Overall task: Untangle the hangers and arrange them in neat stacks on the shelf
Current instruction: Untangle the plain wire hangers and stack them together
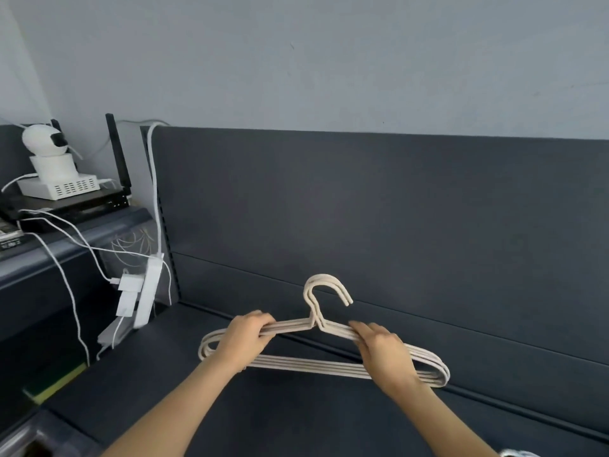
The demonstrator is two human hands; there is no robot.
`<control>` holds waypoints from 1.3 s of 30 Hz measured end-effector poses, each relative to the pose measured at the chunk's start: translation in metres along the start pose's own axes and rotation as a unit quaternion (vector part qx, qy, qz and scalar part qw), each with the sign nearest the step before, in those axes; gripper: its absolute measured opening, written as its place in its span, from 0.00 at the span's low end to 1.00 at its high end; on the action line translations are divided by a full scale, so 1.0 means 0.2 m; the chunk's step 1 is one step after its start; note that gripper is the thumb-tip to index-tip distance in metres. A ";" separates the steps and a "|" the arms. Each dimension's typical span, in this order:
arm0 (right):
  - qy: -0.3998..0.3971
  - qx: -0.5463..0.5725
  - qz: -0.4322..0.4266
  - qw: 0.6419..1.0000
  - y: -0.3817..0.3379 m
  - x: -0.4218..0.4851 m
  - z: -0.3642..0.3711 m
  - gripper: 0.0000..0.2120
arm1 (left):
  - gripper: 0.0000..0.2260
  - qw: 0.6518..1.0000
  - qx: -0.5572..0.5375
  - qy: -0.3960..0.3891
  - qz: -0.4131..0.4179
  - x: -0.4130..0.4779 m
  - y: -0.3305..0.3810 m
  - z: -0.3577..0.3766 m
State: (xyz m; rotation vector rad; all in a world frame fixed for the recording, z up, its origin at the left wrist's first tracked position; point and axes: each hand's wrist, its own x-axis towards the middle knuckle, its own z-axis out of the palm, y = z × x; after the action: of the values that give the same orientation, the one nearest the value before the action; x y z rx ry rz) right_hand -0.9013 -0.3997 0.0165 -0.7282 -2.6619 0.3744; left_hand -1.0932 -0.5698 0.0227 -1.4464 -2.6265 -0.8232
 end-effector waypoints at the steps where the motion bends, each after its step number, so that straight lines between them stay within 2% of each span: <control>1: -0.009 -0.009 0.015 1.000 0.01 0.00 0.00 0.19 | 0.06 1.000 -0.008 -0.002 -0.014 0.00 -0.03 0.01; 4: -0.033 -0.003 0.058 0.998 0.03 0.05 -0.01 0.18 | 0.09 0.998 -0.046 -0.034 -0.026 0.01 -0.07 0.00; 7: -0.060 0.032 0.080 0.994 0.01 0.10 -0.03 0.11 | 0.17 0.990 -0.120 -0.064 -0.033 0.03 -0.07 -0.04; 10: -0.084 0.080 0.090 0.989 -0.01 0.13 -0.06 0.05 | 0.16 0.984 -0.165 -0.055 -0.039 0.05 -0.09 -0.04; 14: -0.072 0.139 0.084 0.984 -0.04 0.10 -0.06 0.19 | 0.16 0.975 -0.211 -0.055 -0.053 0.10 -0.11 -0.02; 17: -0.042 0.146 0.077 0.985 -0.05 0.07 -0.05 0.18 | 0.16 0.972 -0.220 -0.062 -0.061 0.12 -0.12 -0.02; 22: -0.019 0.174 0.074 0.982 -0.12 0.13 0.00 0.18 | 0.15 0.971 -0.217 -0.067 -0.075 0.14 -0.20 -0.06; 30: -0.038 0.193 0.049 0.979 -0.32 0.27 0.13 0.18 | 0.14 0.983 -0.158 -0.060 -0.077 0.16 -0.42 -0.21; 35: -0.026 0.187 0.048 0.981 -0.47 0.43 0.21 0.18 | 0.14 0.987 -0.143 -0.042 -0.067 0.28 -0.58 -0.30; 39: -0.032 0.136 0.060 0.988 -0.55 0.55 0.27 0.18 | 0.15 0.989 -0.115 -0.055 -0.079 0.39 -0.71 -0.28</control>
State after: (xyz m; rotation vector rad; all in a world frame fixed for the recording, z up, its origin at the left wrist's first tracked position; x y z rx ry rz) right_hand -1.0597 -0.4416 0.0334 -0.8003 -2.5585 0.7883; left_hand -1.2617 -0.5962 0.0316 -1.3800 -2.8379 -1.1275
